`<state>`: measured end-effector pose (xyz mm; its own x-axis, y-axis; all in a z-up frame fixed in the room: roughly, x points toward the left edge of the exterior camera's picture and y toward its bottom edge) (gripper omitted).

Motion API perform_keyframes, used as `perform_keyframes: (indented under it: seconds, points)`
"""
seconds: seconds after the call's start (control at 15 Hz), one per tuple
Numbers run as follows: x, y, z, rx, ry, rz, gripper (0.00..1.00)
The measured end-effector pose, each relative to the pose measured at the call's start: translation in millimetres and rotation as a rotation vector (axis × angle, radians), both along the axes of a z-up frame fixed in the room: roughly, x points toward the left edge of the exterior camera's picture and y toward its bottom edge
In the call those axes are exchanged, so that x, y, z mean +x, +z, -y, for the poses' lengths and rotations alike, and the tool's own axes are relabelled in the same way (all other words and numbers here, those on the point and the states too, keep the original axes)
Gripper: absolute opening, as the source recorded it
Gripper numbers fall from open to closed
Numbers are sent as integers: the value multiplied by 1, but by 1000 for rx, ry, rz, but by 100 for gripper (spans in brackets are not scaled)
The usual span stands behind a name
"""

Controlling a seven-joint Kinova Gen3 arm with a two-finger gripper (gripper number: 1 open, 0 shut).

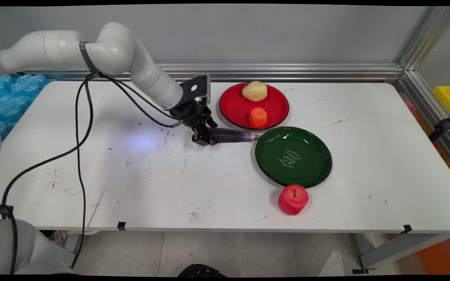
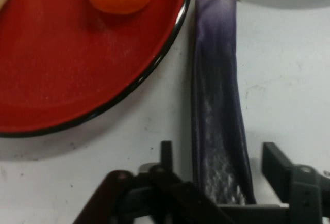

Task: Place the picked object on the table

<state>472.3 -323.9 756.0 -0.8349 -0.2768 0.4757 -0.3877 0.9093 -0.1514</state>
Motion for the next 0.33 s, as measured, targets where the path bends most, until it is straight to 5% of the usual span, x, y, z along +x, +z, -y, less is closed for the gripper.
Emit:
perform_keyframes:
  seconds: [0.33]
  points:
    - [-3,2,3,8,-3,4,100]
